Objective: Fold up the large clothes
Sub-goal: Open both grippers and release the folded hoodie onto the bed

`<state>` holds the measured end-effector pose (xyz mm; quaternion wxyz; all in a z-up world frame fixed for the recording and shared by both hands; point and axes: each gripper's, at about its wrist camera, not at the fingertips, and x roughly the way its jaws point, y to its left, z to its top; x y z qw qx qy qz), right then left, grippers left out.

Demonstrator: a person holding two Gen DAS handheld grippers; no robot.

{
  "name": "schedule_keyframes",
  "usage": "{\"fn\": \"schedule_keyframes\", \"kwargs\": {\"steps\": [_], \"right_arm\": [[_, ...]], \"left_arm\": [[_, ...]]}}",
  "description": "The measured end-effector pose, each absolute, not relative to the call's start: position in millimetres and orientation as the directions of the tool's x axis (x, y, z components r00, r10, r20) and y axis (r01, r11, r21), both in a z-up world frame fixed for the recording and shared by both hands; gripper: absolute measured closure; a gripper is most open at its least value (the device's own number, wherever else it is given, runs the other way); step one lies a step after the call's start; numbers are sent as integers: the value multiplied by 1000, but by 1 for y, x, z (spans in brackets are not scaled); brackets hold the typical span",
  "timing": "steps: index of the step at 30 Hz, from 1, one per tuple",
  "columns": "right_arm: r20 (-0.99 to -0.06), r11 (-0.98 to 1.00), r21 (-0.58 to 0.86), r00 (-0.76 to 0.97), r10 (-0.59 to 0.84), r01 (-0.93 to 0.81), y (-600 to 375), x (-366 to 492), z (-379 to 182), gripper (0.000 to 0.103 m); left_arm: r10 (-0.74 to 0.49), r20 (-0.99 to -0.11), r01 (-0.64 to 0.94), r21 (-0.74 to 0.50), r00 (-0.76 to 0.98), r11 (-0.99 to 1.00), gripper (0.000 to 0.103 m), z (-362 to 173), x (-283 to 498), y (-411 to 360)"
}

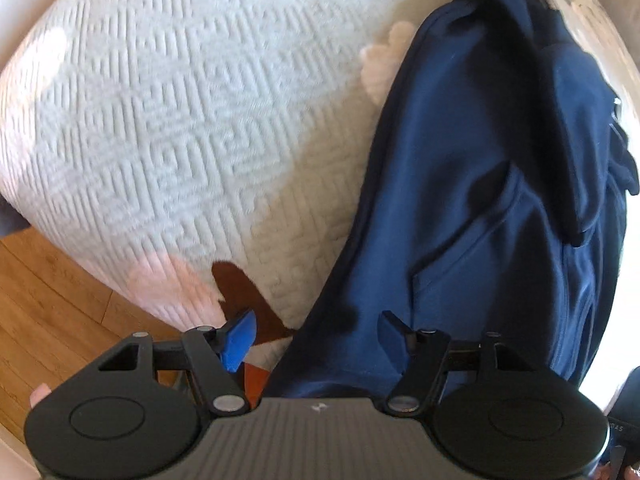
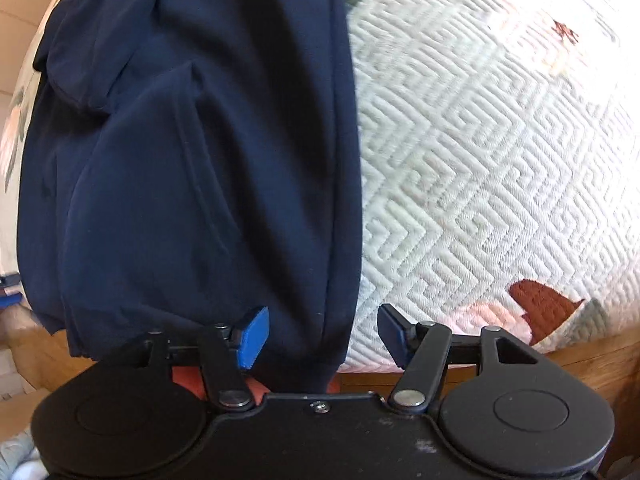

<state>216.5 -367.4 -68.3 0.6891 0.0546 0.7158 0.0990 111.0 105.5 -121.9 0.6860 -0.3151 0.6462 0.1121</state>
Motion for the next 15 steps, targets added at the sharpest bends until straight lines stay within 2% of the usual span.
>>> {"fn": "schedule_keyframes", "kwargs": {"steps": [4, 6, 8, 10, 12, 13, 15], "right_arm": [[-970, 970, 240, -64, 237, -47, -375, 214, -75, 30], [-963, 964, 262, -68, 259, -38, -373, 215, -80, 31], [-963, 963, 266, -65, 263, -49, -371, 213, -79, 34], [-963, 961, 267, -42, 265, -72, -371, 209, -75, 52], [-961, 959, 278, -31, 277, -58, -369, 206, -70, 82], [-954, 954, 299, -26, 298, -23, -373, 207, -68, 87], [-940, 939, 340, -22, 341, 44, -396, 205, -55, 92]], "left_arm": [[-345, -930, -558, -353, 125, 751, 31, -149, 114, 100], [-340, -930, -558, -357, 139, 749, 23, -154, 113, 97], [-316, -938, -562, -341, 145, 754, 26, -153, 113, 91], [-275, -952, -534, -305, 137, 789, 46, -148, 111, 82], [-306, -939, -522, -342, 157, 782, 88, -142, 107, 79], [-346, -919, -533, -391, 187, 750, 88, -138, 105, 82], [-359, -909, -548, -415, 213, 726, 88, -131, 104, 84]]}}
